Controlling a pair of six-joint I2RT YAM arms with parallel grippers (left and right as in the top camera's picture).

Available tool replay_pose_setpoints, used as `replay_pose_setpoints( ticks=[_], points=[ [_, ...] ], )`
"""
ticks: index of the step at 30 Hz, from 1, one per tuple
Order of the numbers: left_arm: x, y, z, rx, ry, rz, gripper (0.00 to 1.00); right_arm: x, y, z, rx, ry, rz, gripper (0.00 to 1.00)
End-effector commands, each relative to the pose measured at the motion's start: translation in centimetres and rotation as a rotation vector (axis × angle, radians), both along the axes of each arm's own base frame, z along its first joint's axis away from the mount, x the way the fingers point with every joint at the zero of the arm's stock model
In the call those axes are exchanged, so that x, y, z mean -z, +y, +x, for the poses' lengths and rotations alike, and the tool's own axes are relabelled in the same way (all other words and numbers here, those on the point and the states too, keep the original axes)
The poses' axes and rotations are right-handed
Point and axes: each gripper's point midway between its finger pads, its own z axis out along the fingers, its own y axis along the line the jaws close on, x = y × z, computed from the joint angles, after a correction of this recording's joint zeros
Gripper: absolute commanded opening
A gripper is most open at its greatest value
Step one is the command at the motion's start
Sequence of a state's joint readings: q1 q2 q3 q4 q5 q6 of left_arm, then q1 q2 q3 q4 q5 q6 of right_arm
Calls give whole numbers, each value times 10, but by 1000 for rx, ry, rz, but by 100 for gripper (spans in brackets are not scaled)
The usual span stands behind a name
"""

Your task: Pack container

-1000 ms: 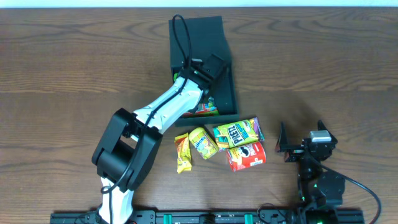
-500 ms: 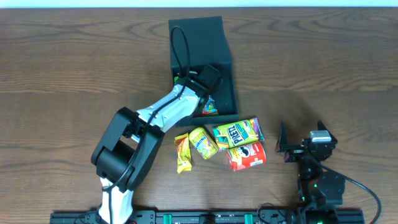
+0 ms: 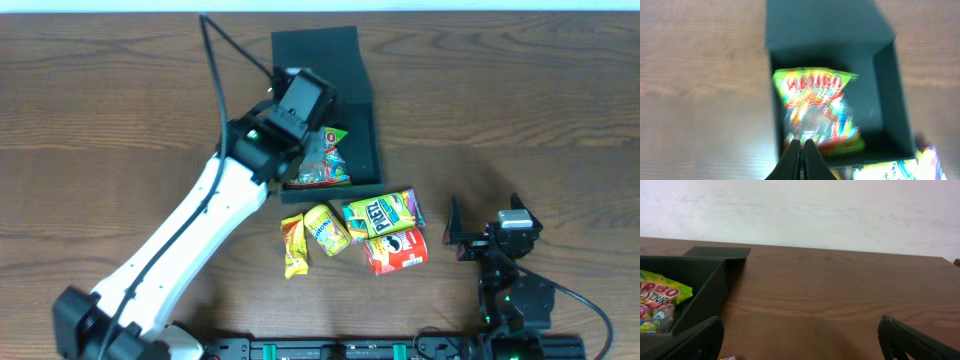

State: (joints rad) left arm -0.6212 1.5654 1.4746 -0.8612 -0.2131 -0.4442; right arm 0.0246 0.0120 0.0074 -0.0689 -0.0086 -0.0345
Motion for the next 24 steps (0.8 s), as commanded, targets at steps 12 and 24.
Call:
replay_pose_setpoints(
  ticks=[12,24],
  points=[
    [-76,98,-86,-113,-130,77,6,1,0,0,-3,1,-7,99],
    [-118,180,-117,-360,-324,-12,55,1,0,0,-3,1,-7,99]
  ],
)
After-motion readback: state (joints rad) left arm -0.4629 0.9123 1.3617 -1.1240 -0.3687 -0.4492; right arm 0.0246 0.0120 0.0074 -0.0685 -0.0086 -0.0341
